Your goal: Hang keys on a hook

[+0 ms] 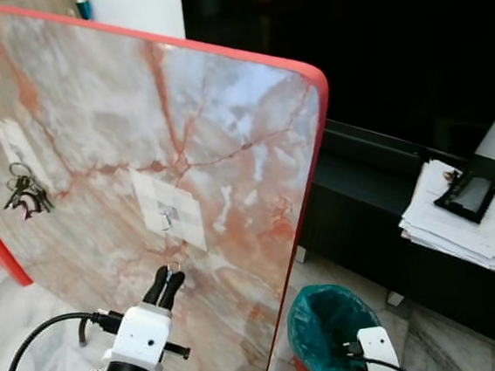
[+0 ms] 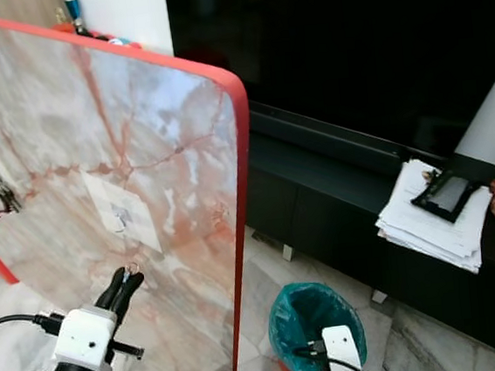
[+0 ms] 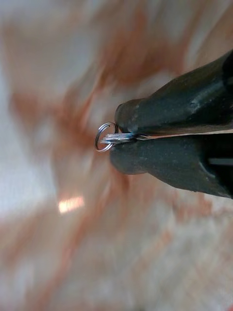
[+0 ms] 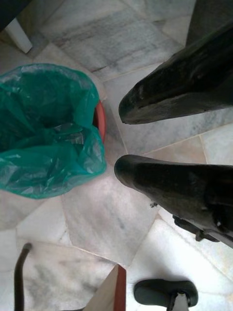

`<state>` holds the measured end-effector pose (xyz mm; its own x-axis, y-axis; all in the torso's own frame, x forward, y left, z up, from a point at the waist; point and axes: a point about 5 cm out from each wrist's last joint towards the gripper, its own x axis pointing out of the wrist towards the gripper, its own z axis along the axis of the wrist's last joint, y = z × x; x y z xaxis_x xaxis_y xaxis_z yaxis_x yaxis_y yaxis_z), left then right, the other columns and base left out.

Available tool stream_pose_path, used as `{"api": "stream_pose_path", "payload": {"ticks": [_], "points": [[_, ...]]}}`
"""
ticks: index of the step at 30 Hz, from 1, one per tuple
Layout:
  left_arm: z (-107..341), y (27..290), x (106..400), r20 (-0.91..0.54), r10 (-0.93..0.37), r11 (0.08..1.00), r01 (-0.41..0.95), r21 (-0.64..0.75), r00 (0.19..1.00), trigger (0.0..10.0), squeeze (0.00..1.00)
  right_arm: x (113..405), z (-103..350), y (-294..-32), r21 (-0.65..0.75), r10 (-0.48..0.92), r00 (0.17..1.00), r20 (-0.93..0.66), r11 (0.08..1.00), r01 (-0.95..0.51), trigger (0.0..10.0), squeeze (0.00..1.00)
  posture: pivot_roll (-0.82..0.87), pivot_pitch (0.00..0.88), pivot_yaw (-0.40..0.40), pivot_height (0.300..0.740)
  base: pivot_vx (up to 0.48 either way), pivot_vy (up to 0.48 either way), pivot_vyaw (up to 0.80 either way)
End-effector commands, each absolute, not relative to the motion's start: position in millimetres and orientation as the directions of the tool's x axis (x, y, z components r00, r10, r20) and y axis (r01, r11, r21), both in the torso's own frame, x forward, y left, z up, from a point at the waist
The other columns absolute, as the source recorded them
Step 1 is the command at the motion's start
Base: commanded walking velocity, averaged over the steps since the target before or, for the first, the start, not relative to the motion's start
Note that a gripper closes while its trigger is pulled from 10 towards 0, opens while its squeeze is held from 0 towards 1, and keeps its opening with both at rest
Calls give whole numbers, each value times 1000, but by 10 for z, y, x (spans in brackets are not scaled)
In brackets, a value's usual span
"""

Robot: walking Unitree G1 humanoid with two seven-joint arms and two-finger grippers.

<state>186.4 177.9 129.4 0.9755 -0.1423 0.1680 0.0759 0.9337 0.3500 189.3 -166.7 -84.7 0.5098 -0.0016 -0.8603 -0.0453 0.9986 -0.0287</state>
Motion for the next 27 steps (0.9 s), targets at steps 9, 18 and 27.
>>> {"api": "stream_pose_path", "payload": {"ticks": [9,18,27], "points": [[1596,1689,2092,245,-173,938,83,338,954,10000,0,1908,-838,-1697,-33,-13,512,-859,999,-30,10000,0,122,0,-121,740,0,0,0],[1586,1602,2047,207,-231,930,154,334,951,10000,0,1898,-844,-1691,-33,-13,507,-862,999,-31,10000,0,120,0,-116,740,0,0,0],[1634,1393,2026,202,-346,900,263,348,916,10000,0,1898,-844,-1688,-33,-11,509,-861,999,-34,10000,0,120,0,-115,740,0,0,0]]}}
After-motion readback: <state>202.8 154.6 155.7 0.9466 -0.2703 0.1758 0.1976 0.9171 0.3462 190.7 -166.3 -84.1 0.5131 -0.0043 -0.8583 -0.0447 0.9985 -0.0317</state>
